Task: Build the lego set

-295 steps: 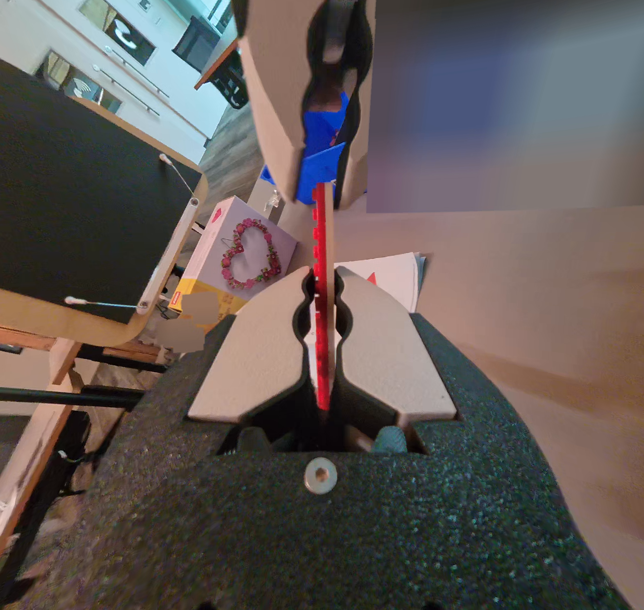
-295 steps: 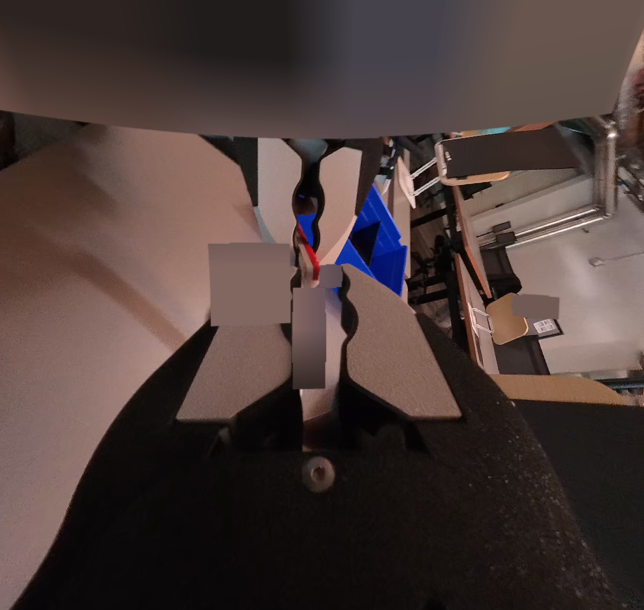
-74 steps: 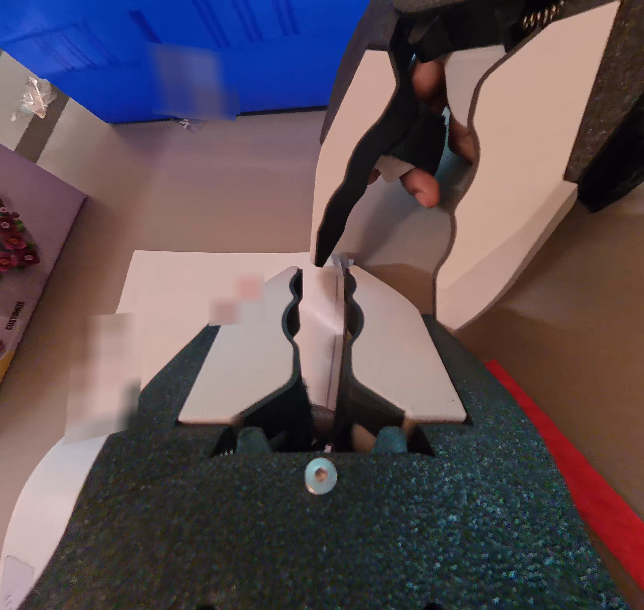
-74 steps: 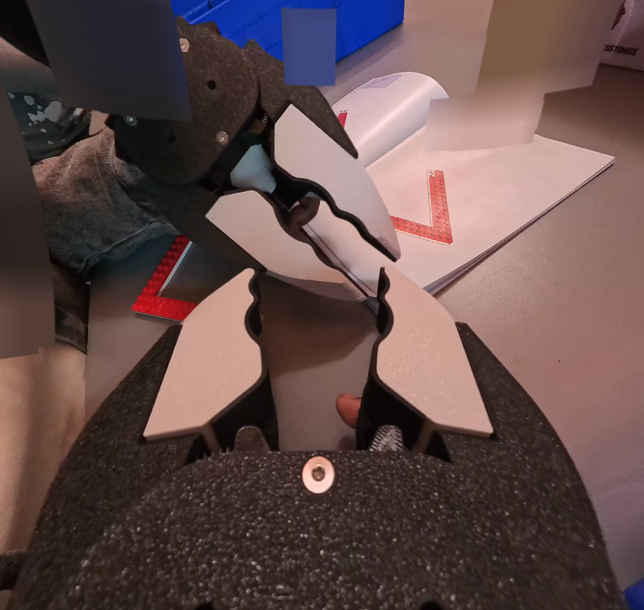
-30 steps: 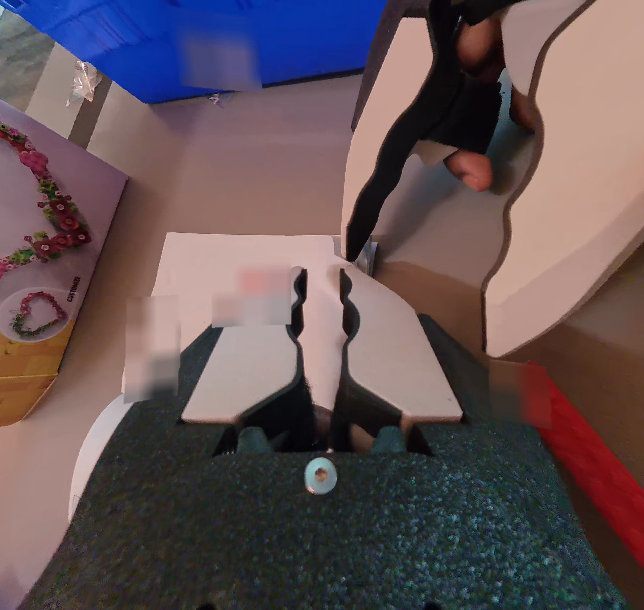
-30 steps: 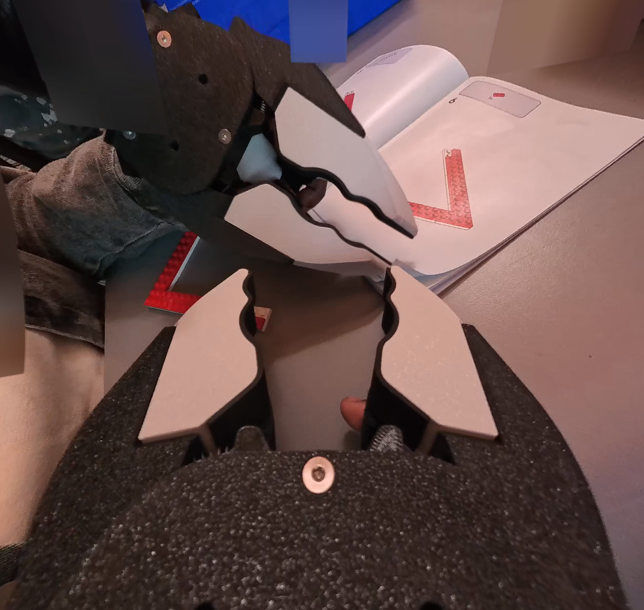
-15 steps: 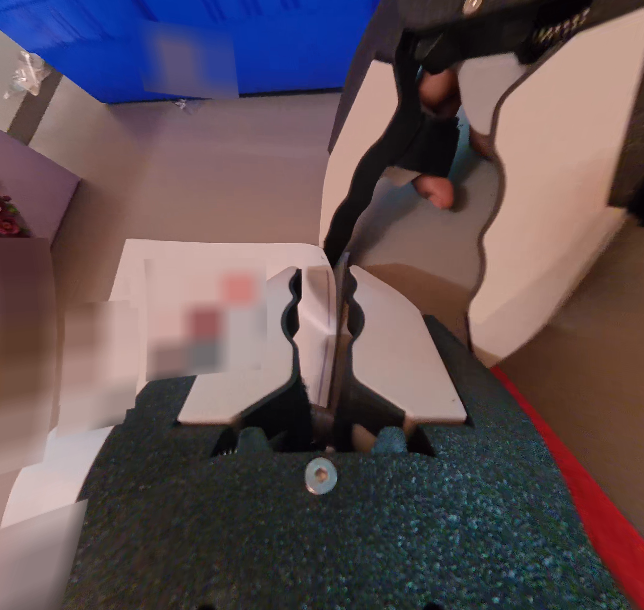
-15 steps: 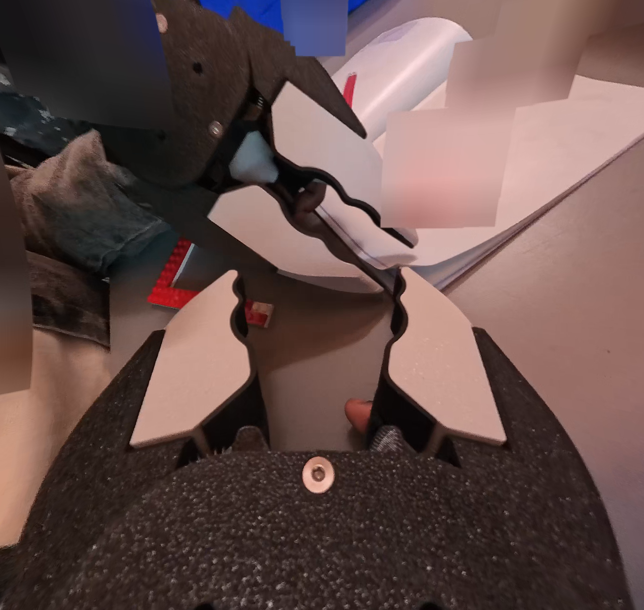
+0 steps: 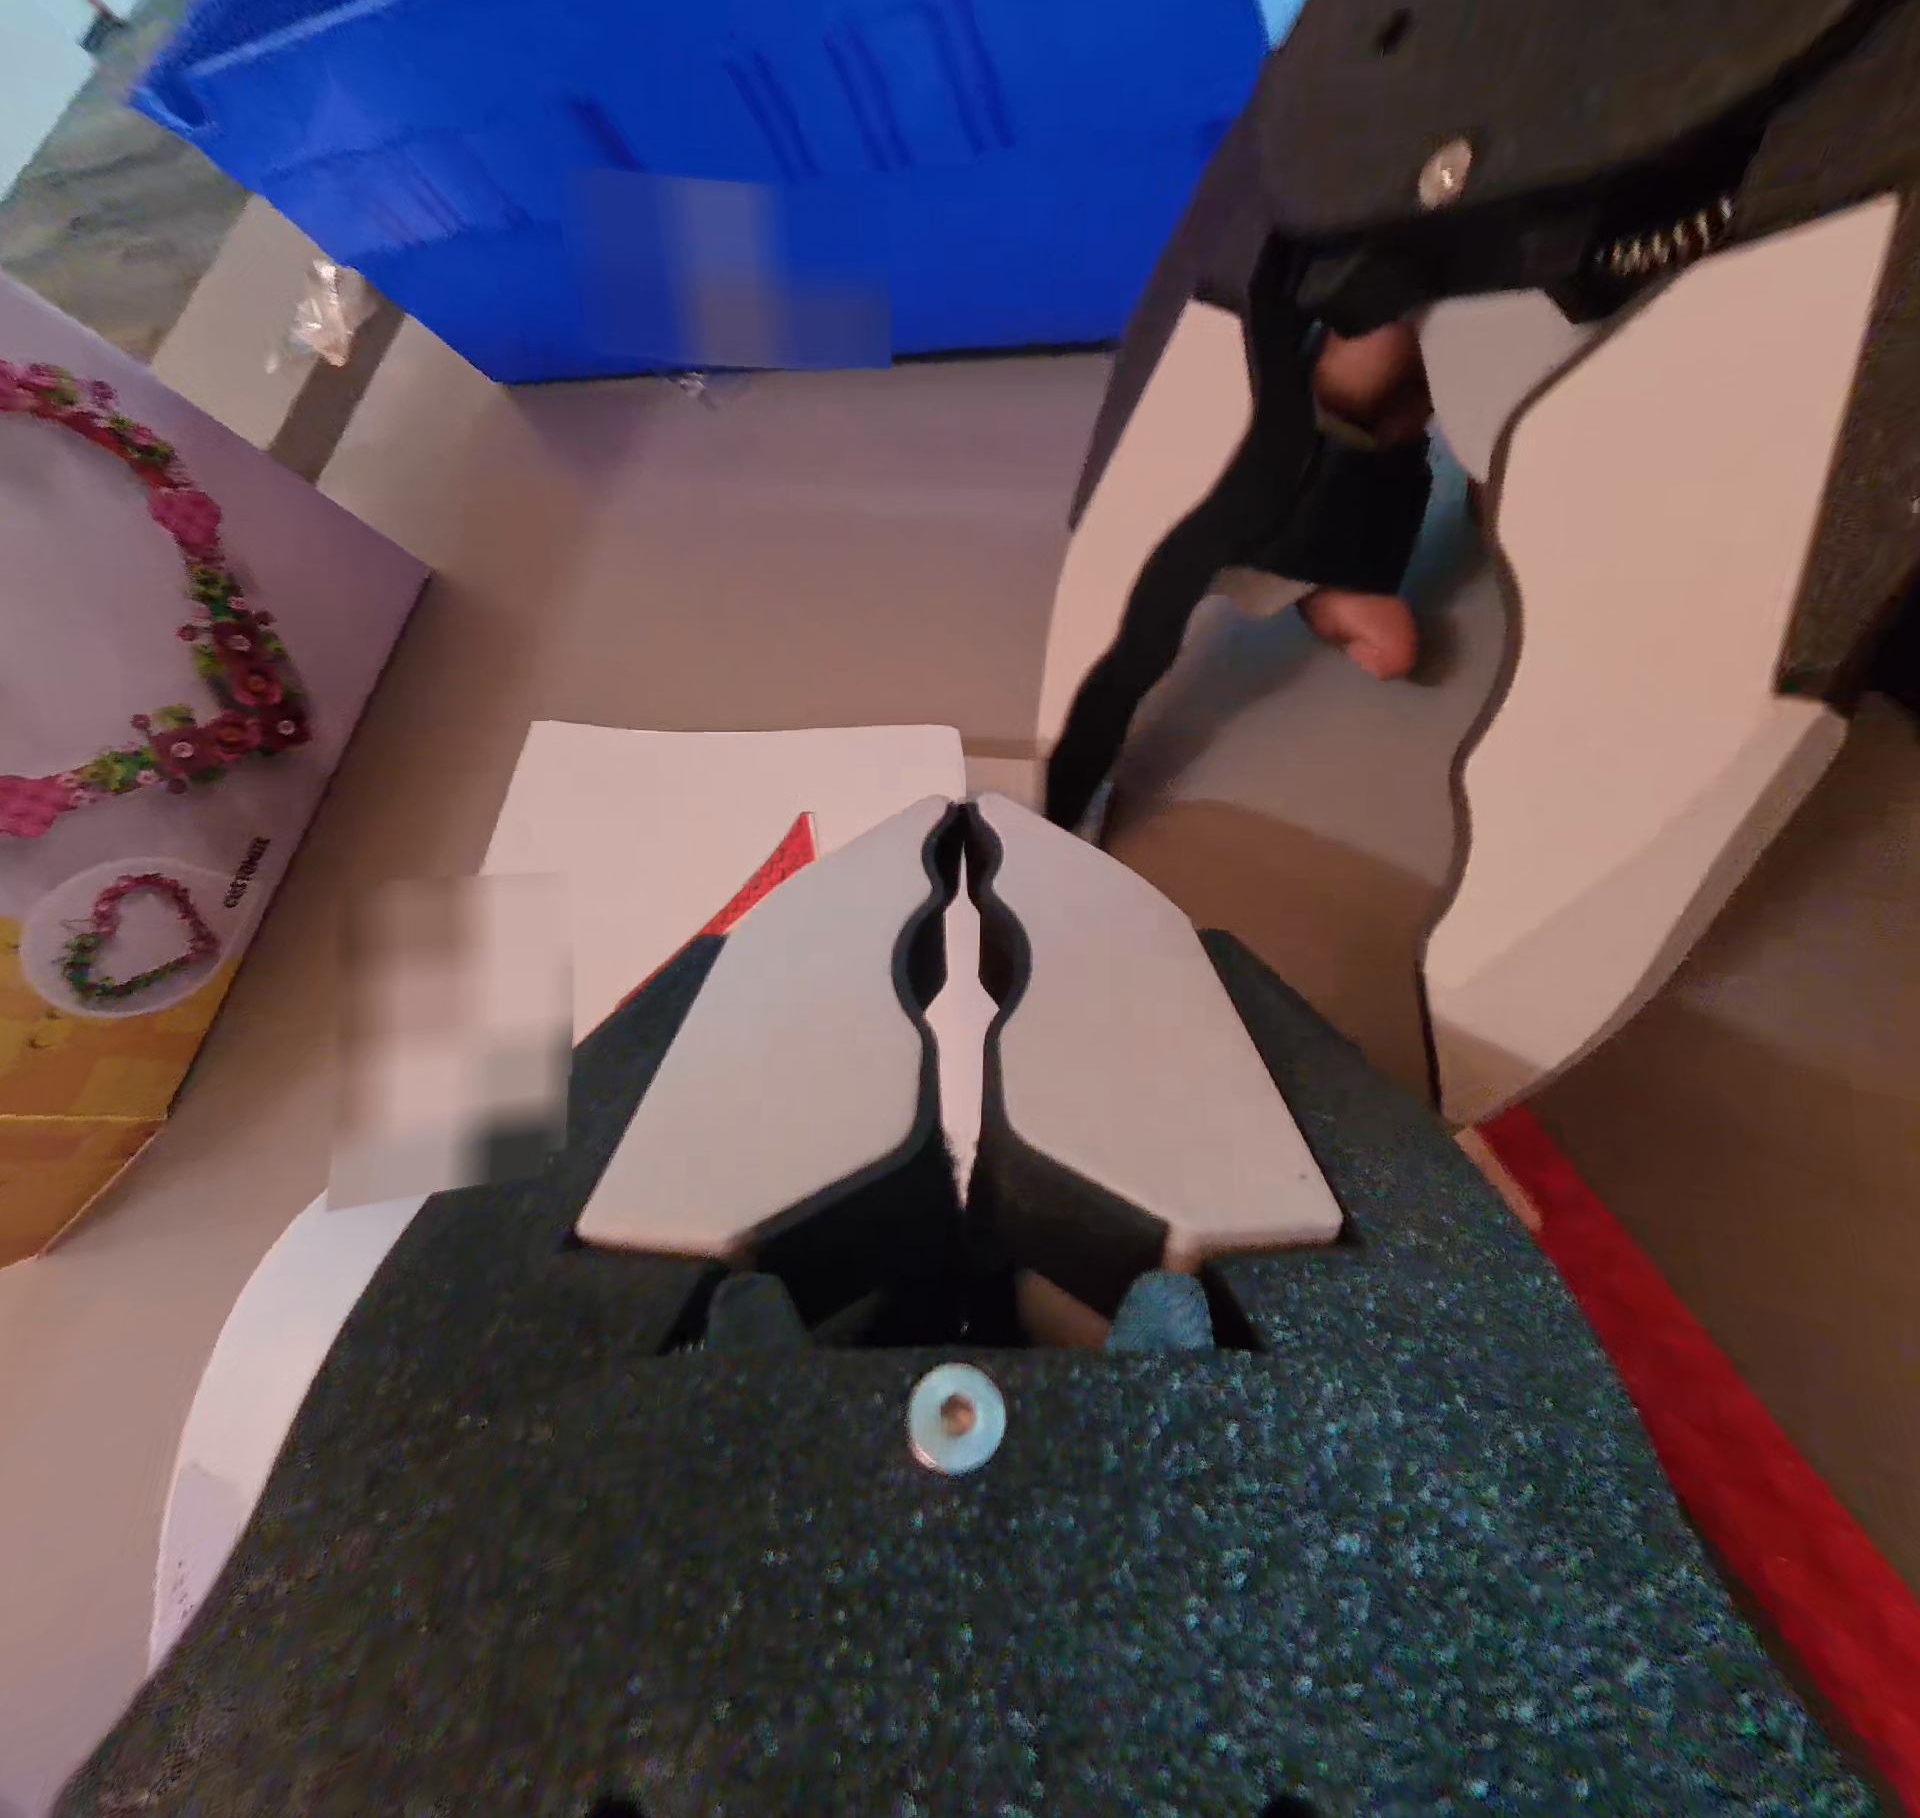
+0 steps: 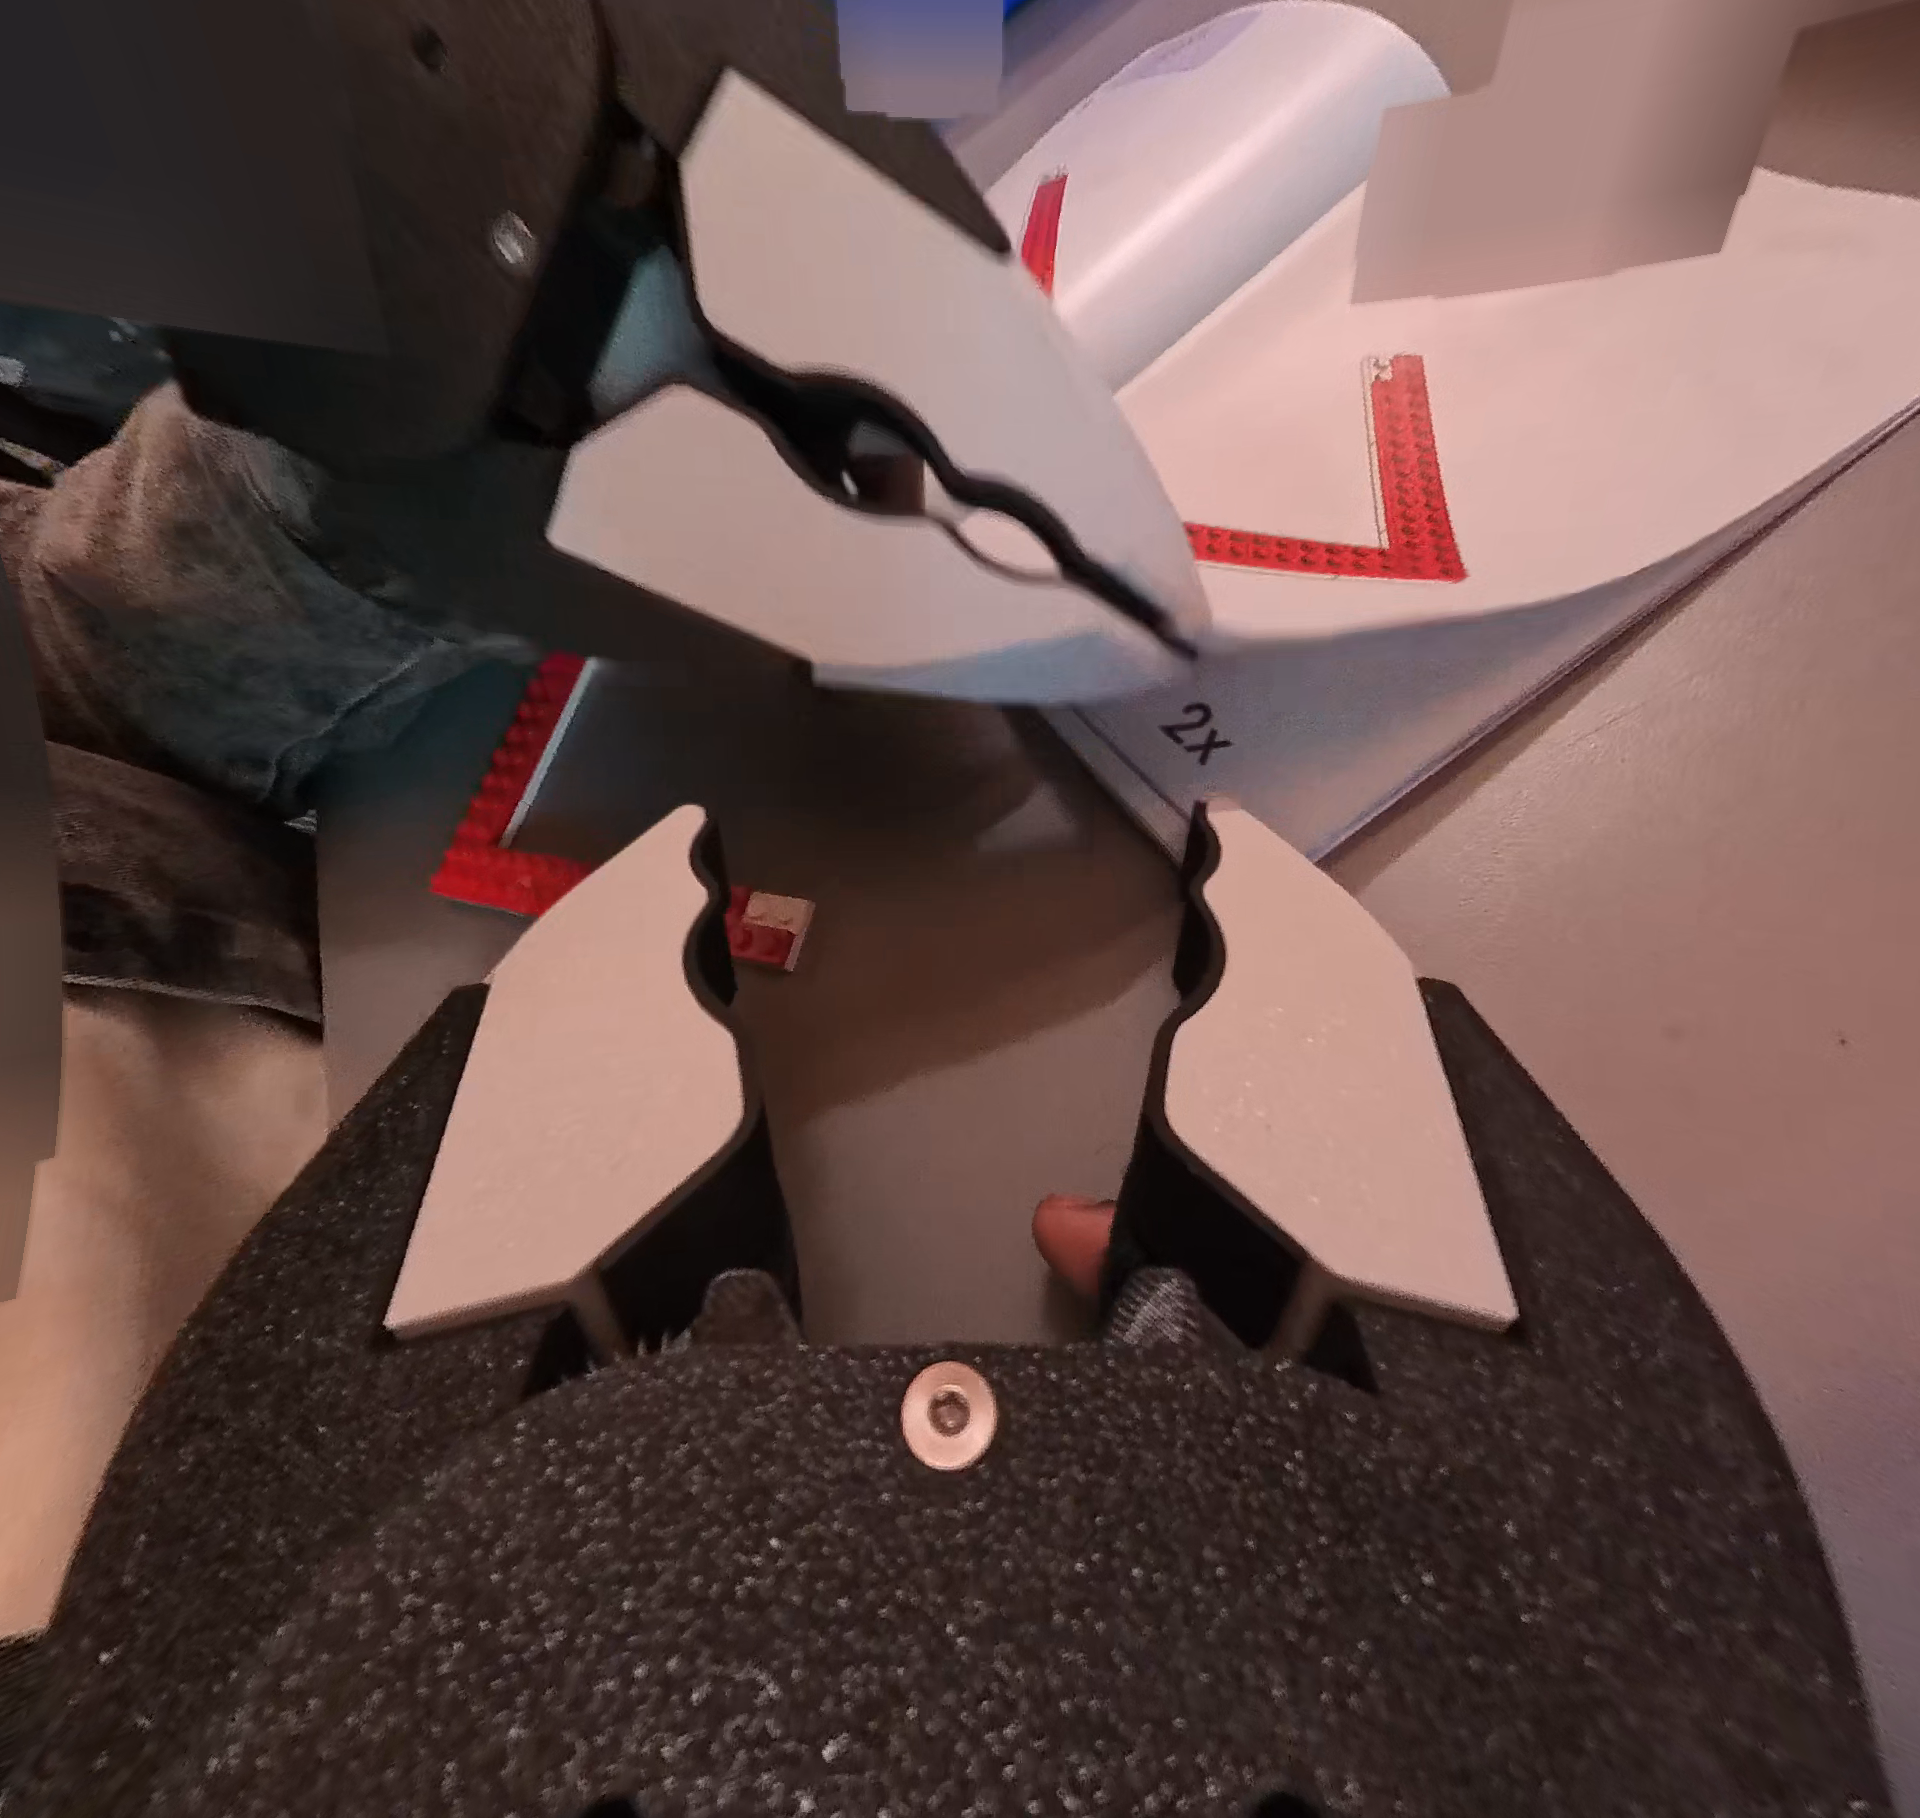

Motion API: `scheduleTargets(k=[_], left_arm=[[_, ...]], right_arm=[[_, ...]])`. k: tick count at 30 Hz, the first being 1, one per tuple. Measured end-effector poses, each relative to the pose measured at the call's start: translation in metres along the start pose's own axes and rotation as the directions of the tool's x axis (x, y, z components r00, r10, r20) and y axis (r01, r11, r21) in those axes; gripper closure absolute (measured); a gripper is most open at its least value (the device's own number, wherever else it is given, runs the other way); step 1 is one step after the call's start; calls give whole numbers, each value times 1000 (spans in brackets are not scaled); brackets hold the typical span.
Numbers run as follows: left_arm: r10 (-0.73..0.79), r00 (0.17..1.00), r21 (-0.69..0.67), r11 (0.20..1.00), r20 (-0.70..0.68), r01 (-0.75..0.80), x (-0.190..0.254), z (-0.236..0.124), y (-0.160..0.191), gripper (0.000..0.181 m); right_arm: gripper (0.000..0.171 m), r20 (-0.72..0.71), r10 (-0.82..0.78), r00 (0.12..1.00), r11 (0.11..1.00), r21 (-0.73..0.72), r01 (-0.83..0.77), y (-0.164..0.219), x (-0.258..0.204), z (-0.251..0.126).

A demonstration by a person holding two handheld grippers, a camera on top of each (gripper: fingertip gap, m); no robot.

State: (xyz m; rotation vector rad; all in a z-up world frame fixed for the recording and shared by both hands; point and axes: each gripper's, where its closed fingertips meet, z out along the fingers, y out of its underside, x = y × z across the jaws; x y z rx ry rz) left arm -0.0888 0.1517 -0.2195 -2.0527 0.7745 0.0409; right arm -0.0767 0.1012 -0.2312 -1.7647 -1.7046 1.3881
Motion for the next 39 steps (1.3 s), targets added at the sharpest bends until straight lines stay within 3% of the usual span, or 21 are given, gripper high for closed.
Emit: scheduleTargets(k=[7, 13, 17, 21, 24, 27, 29, 31, 34, 36, 38, 39], left_arm=[[-71, 956, -13, 997, 284, 77, -46, -49, 13, 181], [-61, 820, -195, 959, 570, 207, -73, -113, 79, 181], [-73, 772, -263, 916, 632, 302, -60, -136, 118, 181], [-21, 790, -378, 870, 613, 317, -40, -141, 140, 181], [21, 814, -497, 801, 581, 333, -29, -145, 155, 161], [53, 781, -455, 837, 622, 305, -38, -160, 137, 160], [35, 772, -382, 883, 635, 273, -44, -164, 116, 160], [57, 796, -290, 945, 603, 152, -45, -158, 81, 164], [75, 919, -94, 995, 388, -42, -14, -115, 31, 173], [146, 938, -180, 979, 315, -93, -8, -86, 43, 178], [255, 915, -339, 930, 312, -143, -18, -74, 71, 181], [254, 919, -354, 925, 300, -139, -18, -69, 78, 181]], right_arm=[[93, -73, -46, 996, 997, -60, 41, 7, 6, 3], [98, -127, -83, 988, 993, -88, 73, 9, 9, 5], [103, -166, -96, 981, 990, -115, 77, 10, 12, 4], [108, -195, -109, 975, 986, -144, 81, 10, 15, 4], [111, -217, -138, 966, 973, -210, 92, 12, 17, 1], [130, -214, -244, 946, 957, -212, 199, -11, 11, -3], [153, -155, -316, 936, 940, -185, 286, -33, -1, 4], [170, -88, -336, 938, 936, -140, 323, -53, -9, 20], [171, 14, -261, 965, 949, -178, 259, -67, -15, 49], [171, 48, -158, 986, 966, -201, 164, -70, -10, 68], [171, 120, 37, 992, 973, -232, -8, -69, -9, 82], [171, 162, 132, 978, 969, -227, -93, -72, -10, 86]])
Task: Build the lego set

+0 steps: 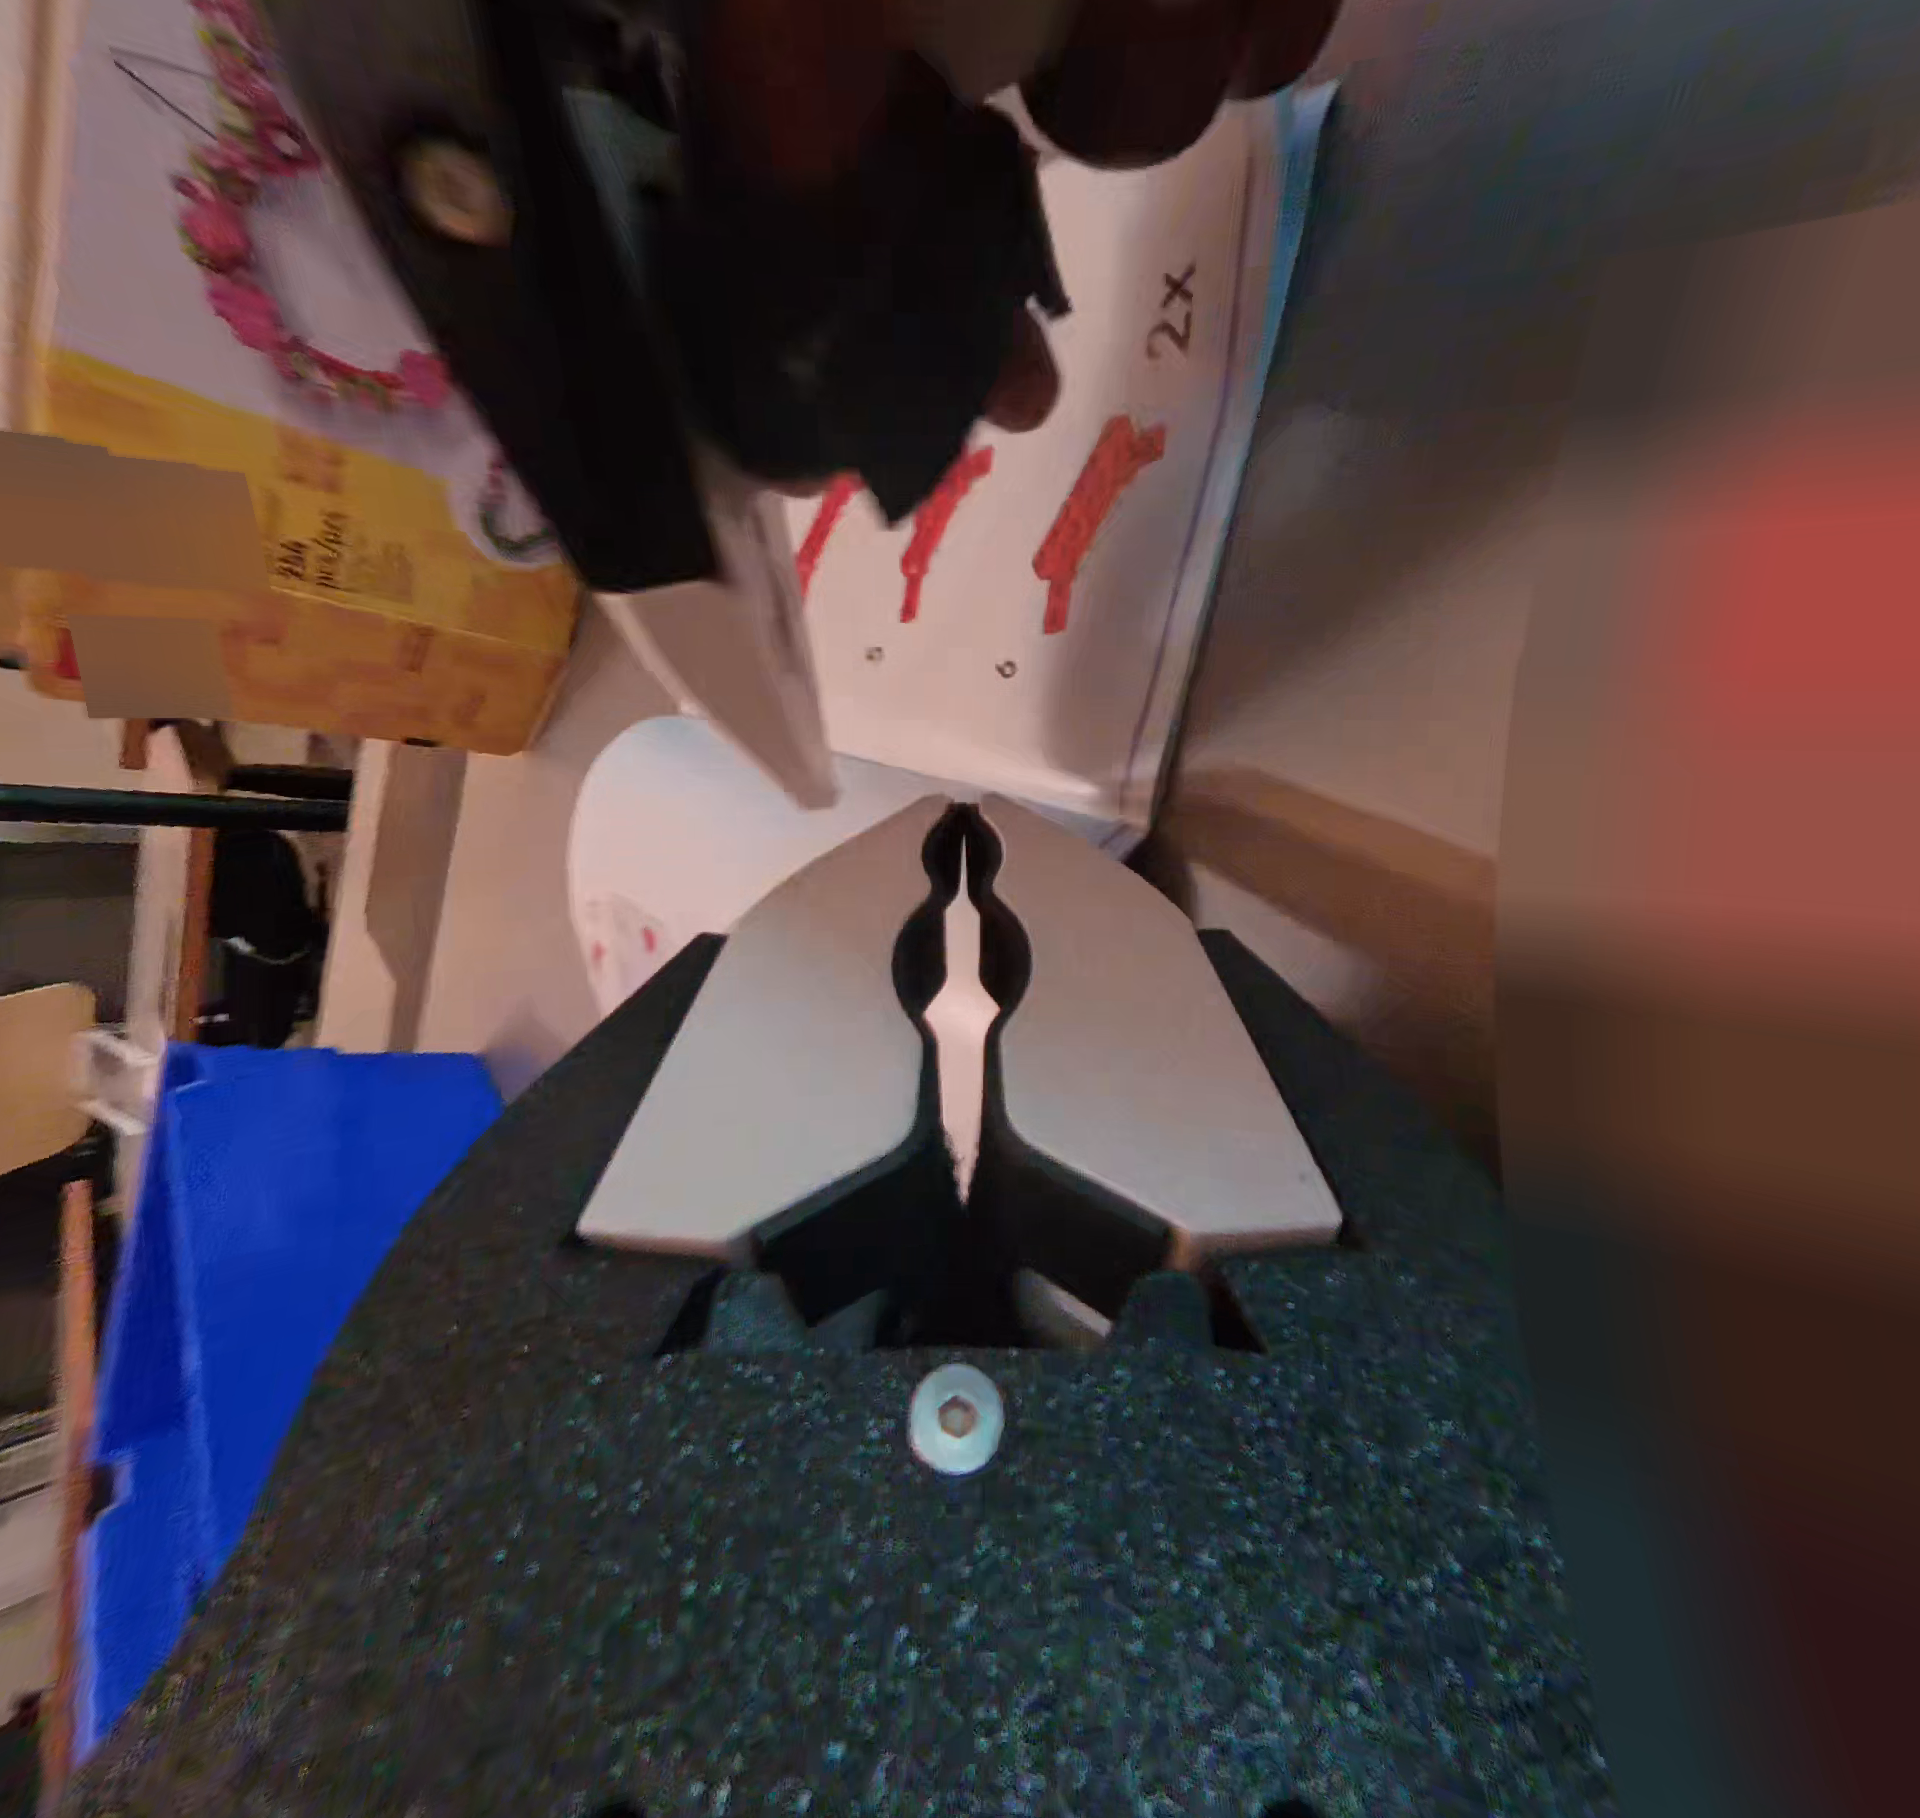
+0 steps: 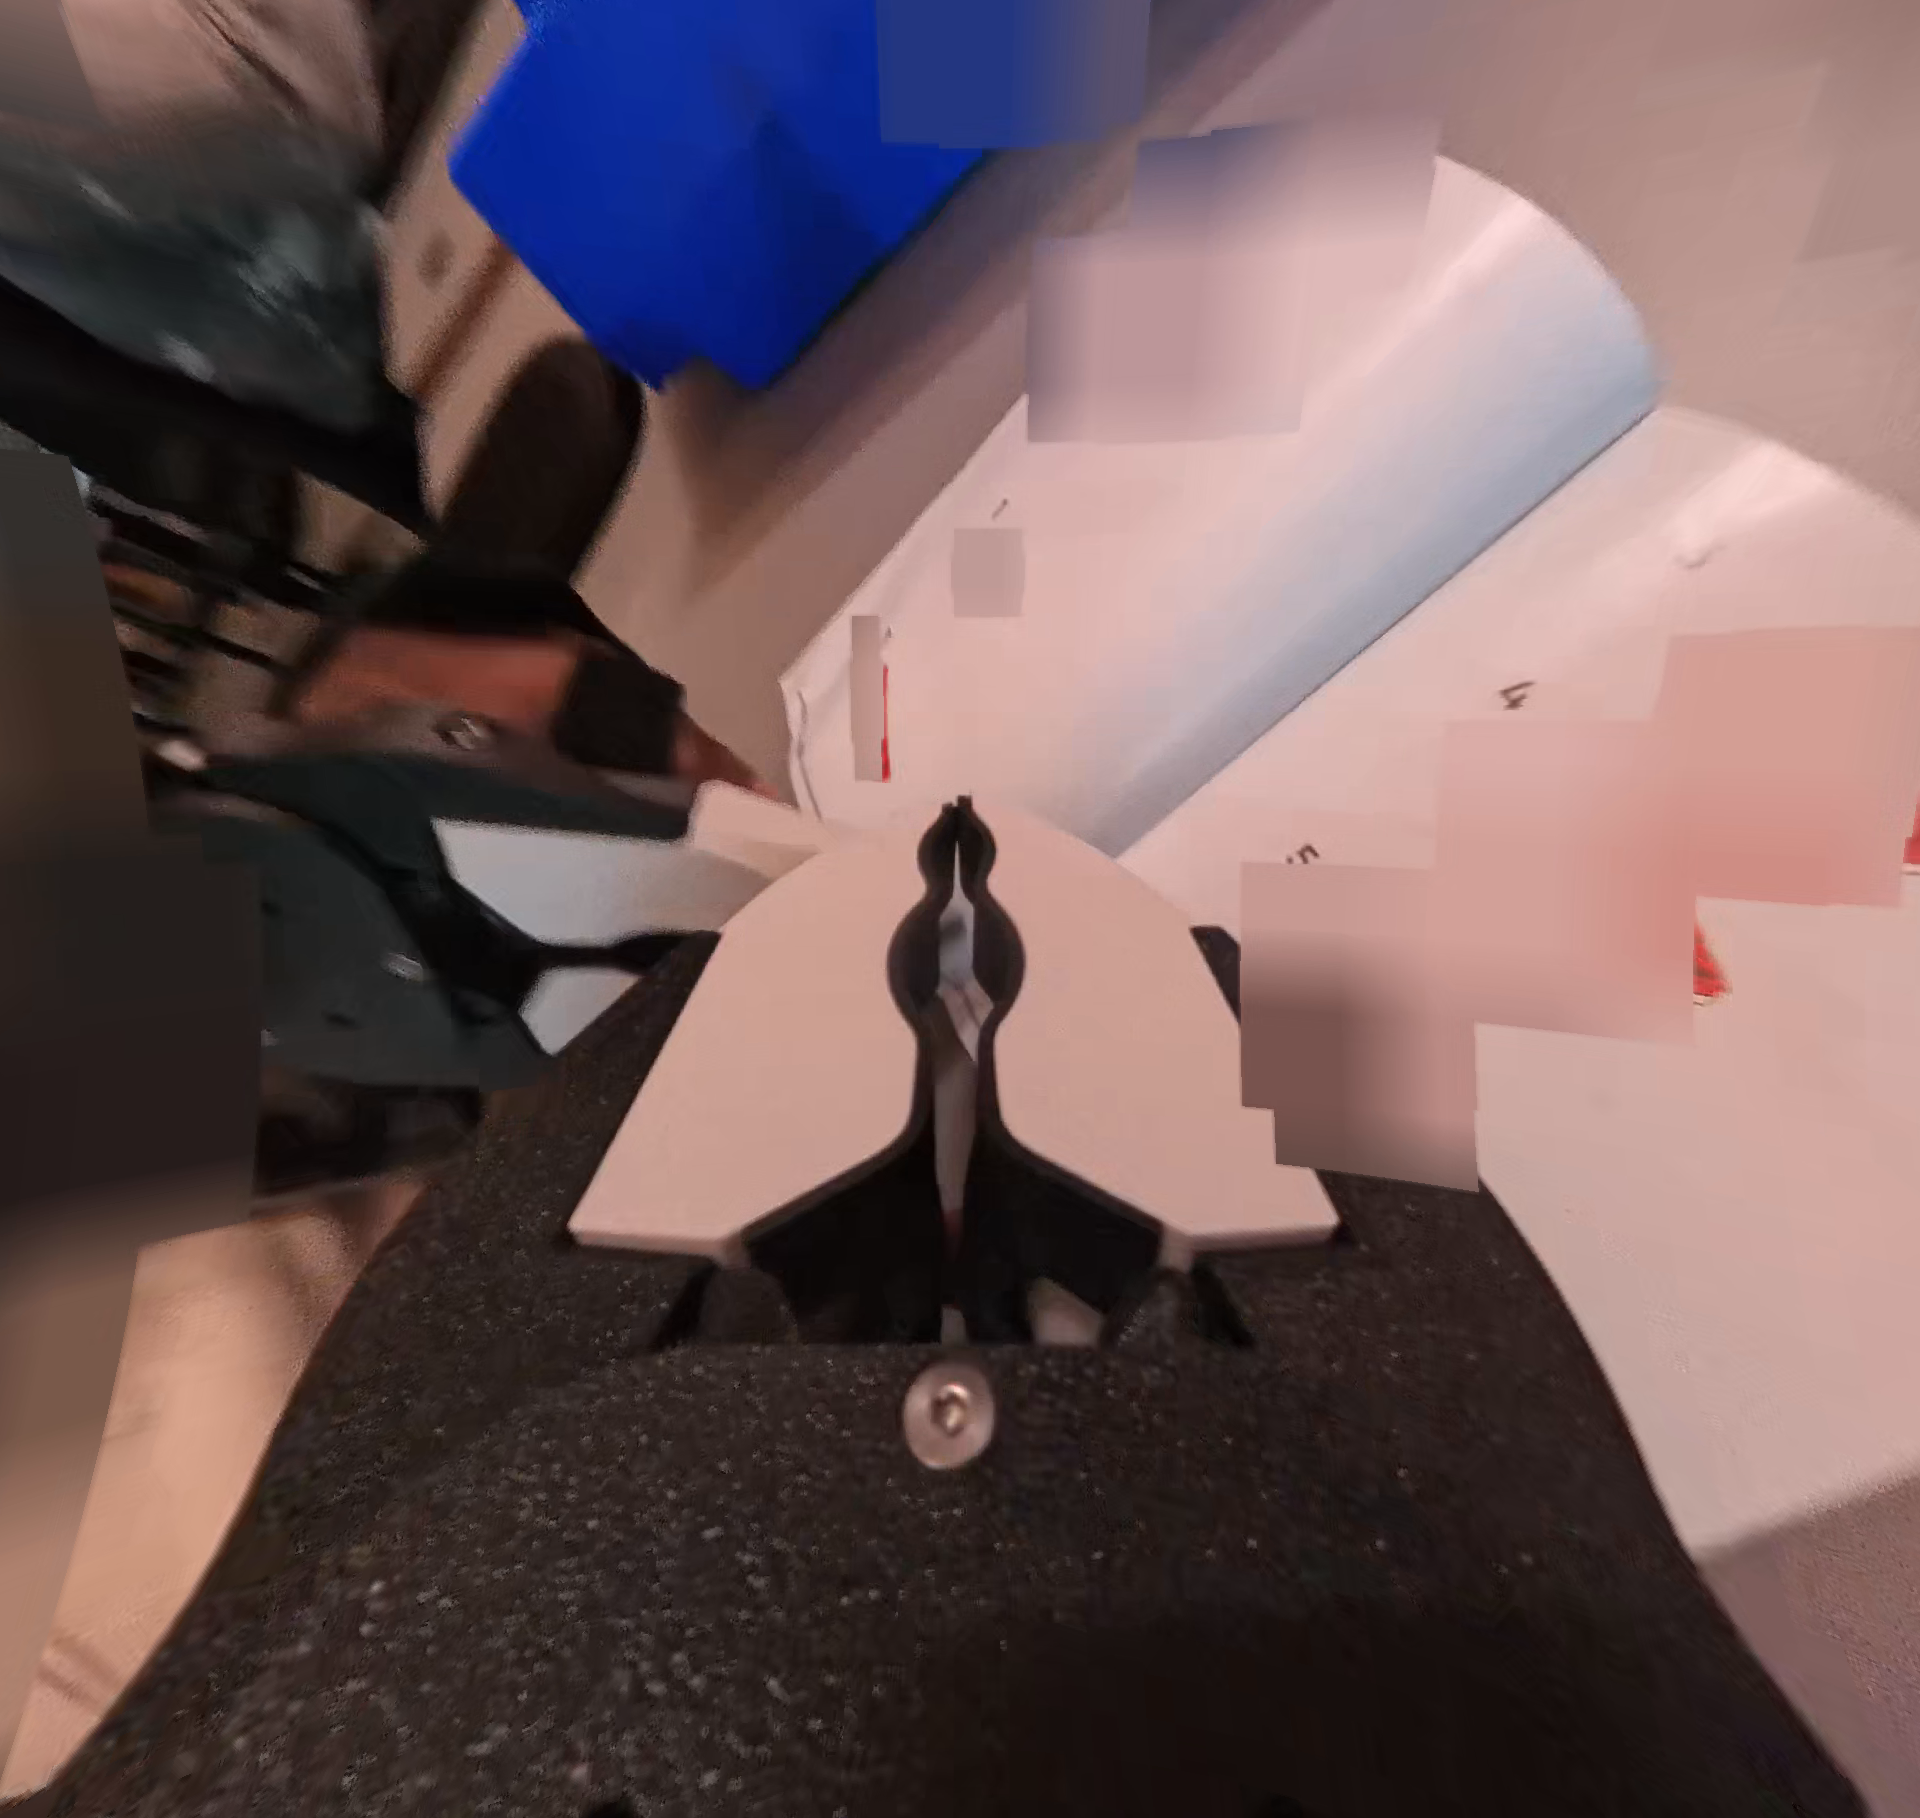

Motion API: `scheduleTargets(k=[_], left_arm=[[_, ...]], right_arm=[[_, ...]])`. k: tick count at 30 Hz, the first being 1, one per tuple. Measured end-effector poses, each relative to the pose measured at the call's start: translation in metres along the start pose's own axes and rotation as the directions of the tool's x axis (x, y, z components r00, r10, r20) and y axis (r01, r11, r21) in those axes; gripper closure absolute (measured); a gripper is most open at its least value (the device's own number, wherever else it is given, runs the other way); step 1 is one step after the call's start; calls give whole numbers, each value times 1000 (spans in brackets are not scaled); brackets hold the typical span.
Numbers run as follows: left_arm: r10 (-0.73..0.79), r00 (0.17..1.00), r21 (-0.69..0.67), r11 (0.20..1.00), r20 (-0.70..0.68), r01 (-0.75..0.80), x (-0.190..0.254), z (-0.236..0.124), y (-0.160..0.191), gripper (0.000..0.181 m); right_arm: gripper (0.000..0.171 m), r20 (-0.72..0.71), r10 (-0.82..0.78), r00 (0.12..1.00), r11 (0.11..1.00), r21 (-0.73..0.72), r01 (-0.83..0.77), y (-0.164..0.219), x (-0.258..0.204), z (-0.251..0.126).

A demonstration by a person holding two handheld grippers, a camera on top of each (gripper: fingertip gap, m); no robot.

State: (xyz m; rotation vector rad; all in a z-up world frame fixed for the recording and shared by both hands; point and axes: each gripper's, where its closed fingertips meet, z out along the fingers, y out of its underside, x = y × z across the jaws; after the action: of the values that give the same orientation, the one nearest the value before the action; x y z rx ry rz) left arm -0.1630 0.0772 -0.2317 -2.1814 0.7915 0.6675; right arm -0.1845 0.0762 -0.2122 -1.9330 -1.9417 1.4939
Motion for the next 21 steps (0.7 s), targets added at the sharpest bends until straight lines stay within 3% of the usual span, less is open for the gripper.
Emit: scheduleTargets(k=[3, 6, 9, 13, 21], left_arm=[[-98, 983, 40, 994, -156, 106, 22, 7, -3, 181], [-116, 985, 15, 993, -130, 119, 16, 11, 3, 181], [-100, 990, 14, 995, -104, 102, 12, 12, 5, 181], [-33, 999, 13, 999, 6, 33, -4, 11, 7, 181], [-41, 998, -26, 999, -50, 40, 4, 17, 16, 181]], right_arm=[[171, 104, 177, 979, 984, 4, -179, -1, 6, 7], [171, 163, 276, 947, 961, -55, -271, 7, 5, 15], [171, 100, 294, 951, 953, -99, -285, 19, 18, 24], [171, 161, 348, 924, 937, -87, -338, 18, 17, 25], [171, 143, 359, 922, 933, -87, -350, 14, 22, 26]])
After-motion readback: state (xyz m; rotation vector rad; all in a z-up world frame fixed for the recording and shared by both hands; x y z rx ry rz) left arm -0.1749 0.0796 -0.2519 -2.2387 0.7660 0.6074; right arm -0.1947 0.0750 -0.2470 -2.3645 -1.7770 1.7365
